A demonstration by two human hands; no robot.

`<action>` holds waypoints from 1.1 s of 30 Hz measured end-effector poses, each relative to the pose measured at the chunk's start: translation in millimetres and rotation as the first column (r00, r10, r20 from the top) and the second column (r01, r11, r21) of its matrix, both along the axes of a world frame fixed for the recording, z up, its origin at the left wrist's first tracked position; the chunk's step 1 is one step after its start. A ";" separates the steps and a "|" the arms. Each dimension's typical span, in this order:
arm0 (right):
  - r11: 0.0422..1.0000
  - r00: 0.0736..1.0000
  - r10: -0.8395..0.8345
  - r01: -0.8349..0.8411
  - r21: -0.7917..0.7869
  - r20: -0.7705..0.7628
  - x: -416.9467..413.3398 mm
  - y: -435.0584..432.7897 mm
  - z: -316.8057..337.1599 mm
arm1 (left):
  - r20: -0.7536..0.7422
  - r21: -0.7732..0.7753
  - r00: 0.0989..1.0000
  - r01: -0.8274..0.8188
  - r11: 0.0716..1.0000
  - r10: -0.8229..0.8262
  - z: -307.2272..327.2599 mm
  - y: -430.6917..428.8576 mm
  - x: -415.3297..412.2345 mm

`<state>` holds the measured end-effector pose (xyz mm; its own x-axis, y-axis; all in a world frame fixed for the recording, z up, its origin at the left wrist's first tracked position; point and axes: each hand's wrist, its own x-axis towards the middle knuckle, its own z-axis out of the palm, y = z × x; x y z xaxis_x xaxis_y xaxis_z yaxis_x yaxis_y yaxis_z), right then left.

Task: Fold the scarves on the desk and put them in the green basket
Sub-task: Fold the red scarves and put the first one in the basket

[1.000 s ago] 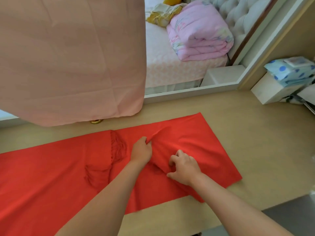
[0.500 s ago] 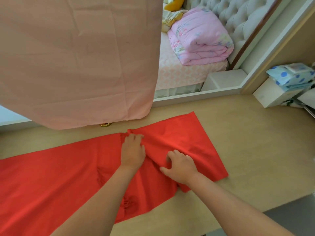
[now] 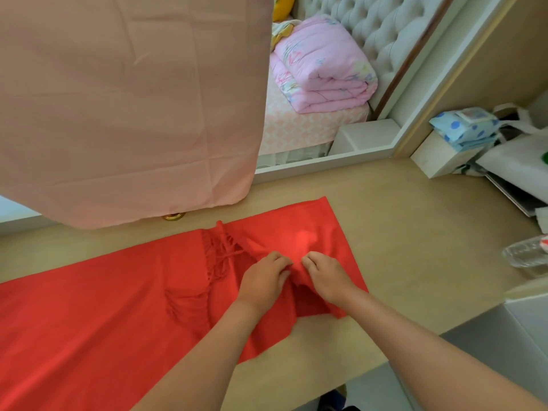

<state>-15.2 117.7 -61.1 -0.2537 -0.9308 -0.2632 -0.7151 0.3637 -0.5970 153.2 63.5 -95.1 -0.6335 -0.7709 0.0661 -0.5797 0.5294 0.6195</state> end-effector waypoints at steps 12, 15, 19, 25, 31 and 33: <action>0.982 0.986 0.012 -0.042 0.184 0.165 -42.7 28.2 -7.3 | 0.011 0.022 0.984 -0.180 0.983 0.180 -4.3 10.1 -3.3; 0.966 0.984 0.174 -0.175 0.192 0.022 -53.4 46.6 -21.8 | 0.150 0.081 0.989 -0.016 0.997 0.004 -15.7 34.5 -17.2; 0.918 0.920 0.363 -0.326 0.228 -0.147 -69.6 67.9 -41.3 | 0.256 0.083 0.966 -0.066 0.994 0.042 -32.0 44.9 -25.3; 0.868 0.847 0.470 -0.390 0.308 -0.249 -97.1 80.8 -48.8 | 0.027 0.006 0.958 -0.286 0.958 0.286 -24.4 49.7 -21.1; 0.842 0.795 0.497 -0.346 0.414 -0.348 -125.2 82.5 -35.1 | 0.119 -0.218 0.958 -0.232 0.948 0.262 0.9 59.2 -5.6; 0.830 0.758 0.525 -0.354 0.432 -0.388 -126.6 81.5 -31.4 | 0.224 -0.253 0.947 -0.173 0.952 0.231 -1.4 66.3 -0.3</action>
